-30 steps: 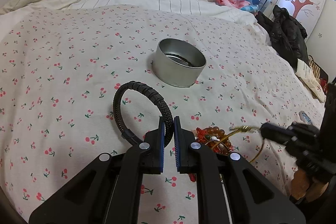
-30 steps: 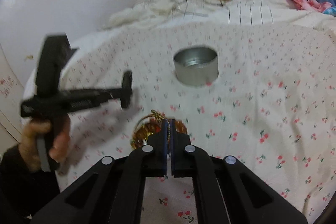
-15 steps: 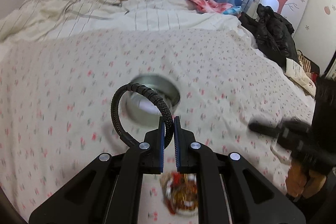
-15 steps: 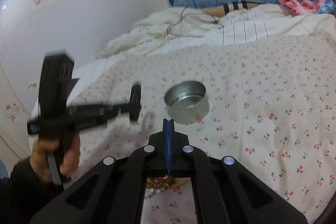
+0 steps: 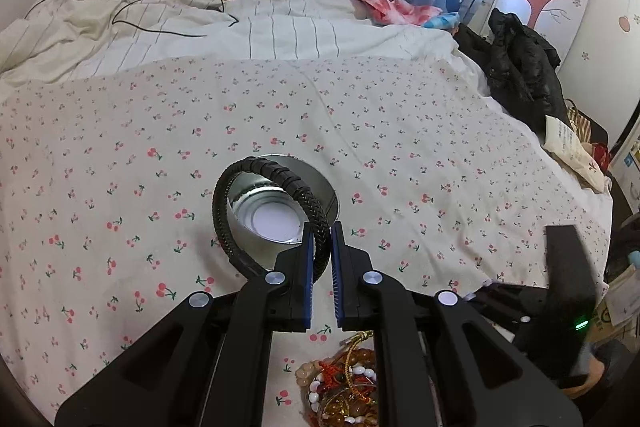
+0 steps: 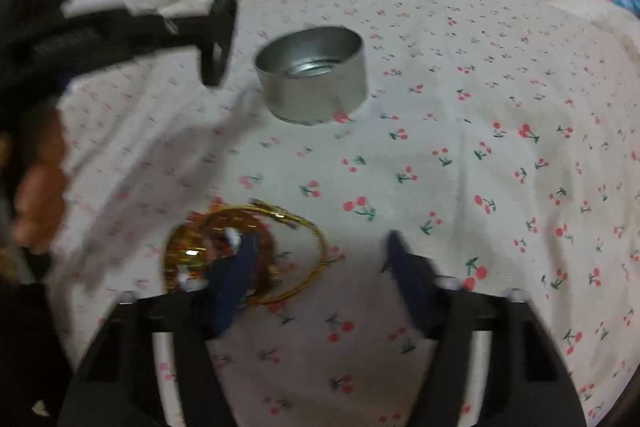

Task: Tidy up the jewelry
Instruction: 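Carry the black bracelet into the silver tin with the left tool while the right tool carries the gold bangle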

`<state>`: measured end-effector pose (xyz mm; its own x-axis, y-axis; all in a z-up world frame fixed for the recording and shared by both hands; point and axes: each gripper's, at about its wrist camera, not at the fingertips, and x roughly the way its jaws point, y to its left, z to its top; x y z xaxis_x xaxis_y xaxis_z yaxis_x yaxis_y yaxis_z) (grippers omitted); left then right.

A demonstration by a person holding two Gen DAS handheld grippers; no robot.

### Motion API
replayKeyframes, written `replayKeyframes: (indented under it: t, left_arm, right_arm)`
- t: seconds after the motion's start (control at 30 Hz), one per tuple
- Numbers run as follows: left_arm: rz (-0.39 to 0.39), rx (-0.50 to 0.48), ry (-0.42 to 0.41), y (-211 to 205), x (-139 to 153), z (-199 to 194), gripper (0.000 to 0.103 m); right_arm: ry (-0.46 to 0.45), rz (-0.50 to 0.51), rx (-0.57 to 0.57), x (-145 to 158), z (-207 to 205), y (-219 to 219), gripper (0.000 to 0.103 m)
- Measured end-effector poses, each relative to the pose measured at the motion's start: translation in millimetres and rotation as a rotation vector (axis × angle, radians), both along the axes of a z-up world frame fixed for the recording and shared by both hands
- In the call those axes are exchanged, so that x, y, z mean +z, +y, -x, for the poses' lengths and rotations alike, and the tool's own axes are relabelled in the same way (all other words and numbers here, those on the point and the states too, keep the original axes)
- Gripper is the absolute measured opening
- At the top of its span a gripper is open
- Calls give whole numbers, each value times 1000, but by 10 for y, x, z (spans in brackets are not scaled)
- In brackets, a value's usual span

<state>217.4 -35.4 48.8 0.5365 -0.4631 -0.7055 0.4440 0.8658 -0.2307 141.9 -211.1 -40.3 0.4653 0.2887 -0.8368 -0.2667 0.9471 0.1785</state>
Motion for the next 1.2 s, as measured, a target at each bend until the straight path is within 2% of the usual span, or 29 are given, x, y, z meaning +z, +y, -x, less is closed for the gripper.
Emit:
replayKeyframes:
  t: [0.03,0.1,0.2,0.27,0.4,0.57,0.7,1.07,1.17,1.2]
  left_arm:
    - [3,-1,-1,1,4,1,7]
    - [7,0,2,4,0,-3,7]
    - [7,1,10,2,-20,-22,7]
    - [6,1,14,-4,-29,-30,7]
    - [0,-2,14,-2,-33,-50,7]
    - [6,-8,17,-35,1,-140,7]
    - [-17,-18,21,-154,-14,-241,7]
    - [-111,-22,114,-462,-366,-575,8]
    - [-91,-18,129,-417,-415,-601,13]
    - [-84,-16,128,-394,-402,-605,18]
  right_arm:
    - [6,-6,2,-29,-8,2,39]
    - [-6,46,41,-51,16,86,29]
    - [-34,142,113,-93,94,270,27]
    - [-50,154,134,-83,119,314,4]
    - [-107,73,78,106,122,161,3]
    - [-198,-145,-22,472,89,-212,3]
    - [-242,-245,-77,607,126,-416,3]
    - [-259,-299,-111,722,189,-550,4]
    - [-261,-293,-115,704,183,-569,4]
    - [-259,-293,-116,695,179,-568,4]
